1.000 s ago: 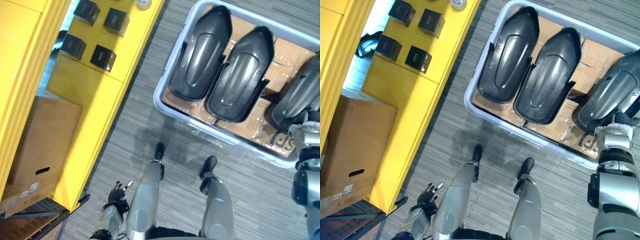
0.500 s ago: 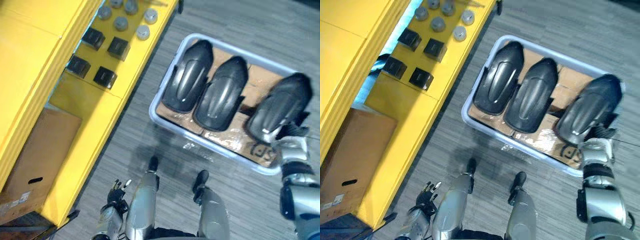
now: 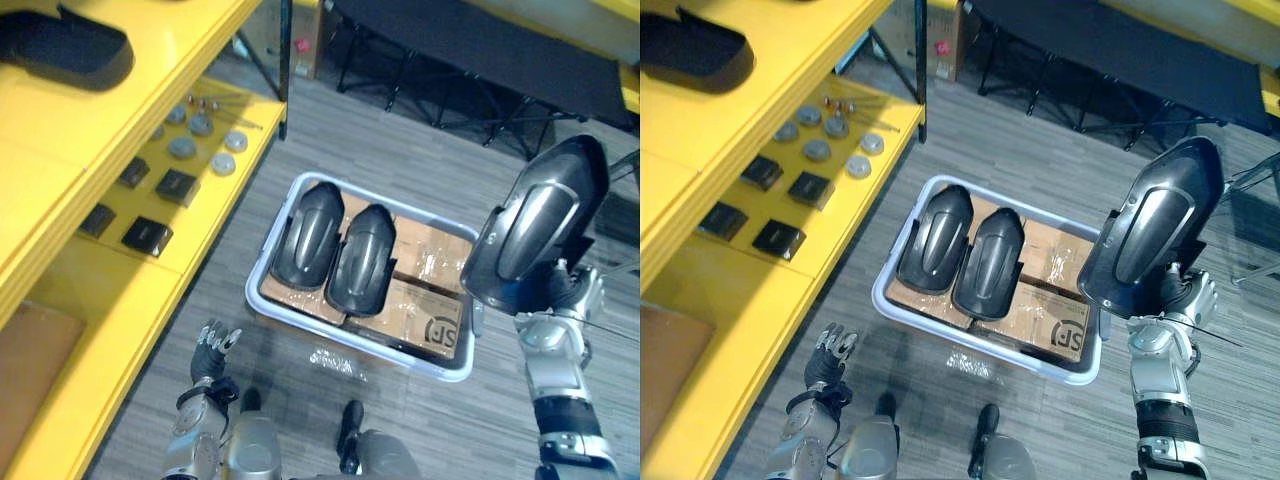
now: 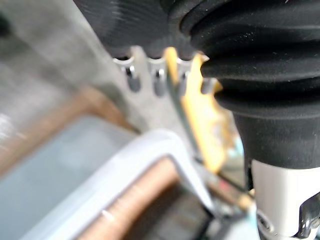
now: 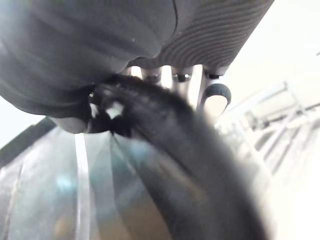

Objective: Walk over and take plastic housings, then place them on the shelf

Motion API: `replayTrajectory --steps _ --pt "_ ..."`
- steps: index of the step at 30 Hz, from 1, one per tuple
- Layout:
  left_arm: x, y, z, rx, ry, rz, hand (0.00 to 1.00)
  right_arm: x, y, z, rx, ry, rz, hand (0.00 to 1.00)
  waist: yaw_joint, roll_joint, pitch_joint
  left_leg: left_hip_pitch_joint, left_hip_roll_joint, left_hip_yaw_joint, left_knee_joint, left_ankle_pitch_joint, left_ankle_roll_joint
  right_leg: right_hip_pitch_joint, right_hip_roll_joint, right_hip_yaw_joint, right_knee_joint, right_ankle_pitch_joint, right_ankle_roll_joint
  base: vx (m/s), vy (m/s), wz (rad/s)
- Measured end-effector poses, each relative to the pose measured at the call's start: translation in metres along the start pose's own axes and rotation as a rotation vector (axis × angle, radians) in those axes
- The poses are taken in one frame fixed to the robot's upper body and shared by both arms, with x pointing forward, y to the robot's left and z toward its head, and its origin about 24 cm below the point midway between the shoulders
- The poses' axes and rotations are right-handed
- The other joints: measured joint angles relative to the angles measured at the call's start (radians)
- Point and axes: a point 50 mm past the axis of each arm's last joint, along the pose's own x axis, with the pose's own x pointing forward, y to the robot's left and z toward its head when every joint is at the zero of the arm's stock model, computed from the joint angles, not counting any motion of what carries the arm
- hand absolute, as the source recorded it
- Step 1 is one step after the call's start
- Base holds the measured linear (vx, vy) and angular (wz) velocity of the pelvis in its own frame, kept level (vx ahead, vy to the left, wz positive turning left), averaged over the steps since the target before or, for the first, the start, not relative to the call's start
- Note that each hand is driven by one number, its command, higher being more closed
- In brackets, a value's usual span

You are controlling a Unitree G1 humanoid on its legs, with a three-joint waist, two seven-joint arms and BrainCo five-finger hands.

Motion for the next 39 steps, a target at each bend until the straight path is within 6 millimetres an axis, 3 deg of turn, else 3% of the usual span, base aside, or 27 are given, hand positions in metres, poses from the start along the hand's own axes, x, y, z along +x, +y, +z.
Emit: replayTrajectory --steps 3,7,10,15,18,31,37,39 --pt "0.008 -0.017 0.01 0.0 -0.014 -0.087 0.0 -0.003 0.002 0.005 -0.015 -0.051 -0.002 1.0 -0.005 0.015 -0.034 0.027 0.004 0.023 -0.003 -0.009 0.0 0.014 0.001 0.012 -0.008 0.001 0.001 0.02 0.018 -0.2" --pt "0.021 -0.069 0.022 0.07 0.008 -0.365 0.0 -0.009 0.002 0.041 0.007 -0.284 -0.012 1.0 -0.02 0.049 -0.066 0.063 0.003 0.052 -0.016 -0.009 0.001 0.042 0.002 0.037 -0.052 0.035 0.003 0.01 0.023 -0.2" --pt "0.025 -0.101 0.027 0.102 0.049 -0.523 0.0 -0.016 0.01 0.066 0.037 -0.441 0.02 1.0 -0.036 0.053 -0.105 0.069 0.001 0.062 -0.032 -0.004 0.003 0.046 0.002 0.043 -0.072 0.051 0.0 -0.02 0.015 -0.13" --pt "0.026 -0.134 0.03 0.161 0.1 -0.684 0.0 -0.026 0.017 0.104 0.123 -0.636 0.069 1.0 -0.048 0.058 -0.117 0.087 -0.007 0.076 -0.038 0.005 0.007 0.057 -0.002 0.061 -0.096 0.069 -0.001 -0.04 0.013 -0.1" --pt "0.024 -0.145 0.028 0.2 0.133 -0.756 0.0 -0.036 0.025 0.123 0.16 -0.736 0.128 1.0 -0.056 0.062 -0.122 0.097 -0.014 0.075 -0.07 0.021 0.009 0.061 -0.002 0.06 -0.104 0.072 0.0 -0.07 -0.011 0.0" --pt "0.01 -0.183 0.032 0.205 0.154 -0.933 0.0 -0.062 0.059 0.142 0.109 -0.844 0.346 1.0 -0.064 0.075 -0.133 0.132 -0.03 0.045 -0.176 0.098 0.003 0.061 -0.003 0.028 -0.111 0.073 -0.002 -0.01 -0.008 0.07" --pt "0.009 -0.185 0.03 0.241 0.14 -0.856 0.0 -0.071 0.078 0.136 0.068 -0.821 0.435 1.0 -0.065 0.072 -0.16 0.132 -0.038 0.02 -0.214 0.126 0.003 0.063 -0.006 -0.001 -0.117 0.074 -0.003 -0.02 -0.003 0.13" --pt "0.008 -0.186 0.027 0.252 0.143 -0.835 0.0 -0.082 0.088 0.135 0.053 -0.834 0.491 1.0 -0.06 0.071 -0.165 0.139 -0.039 0.017 -0.216 0.129 0.002 0.077 -0.004 -0.008 -0.128 0.078 -0.004 -0.02 0.0 0.06"
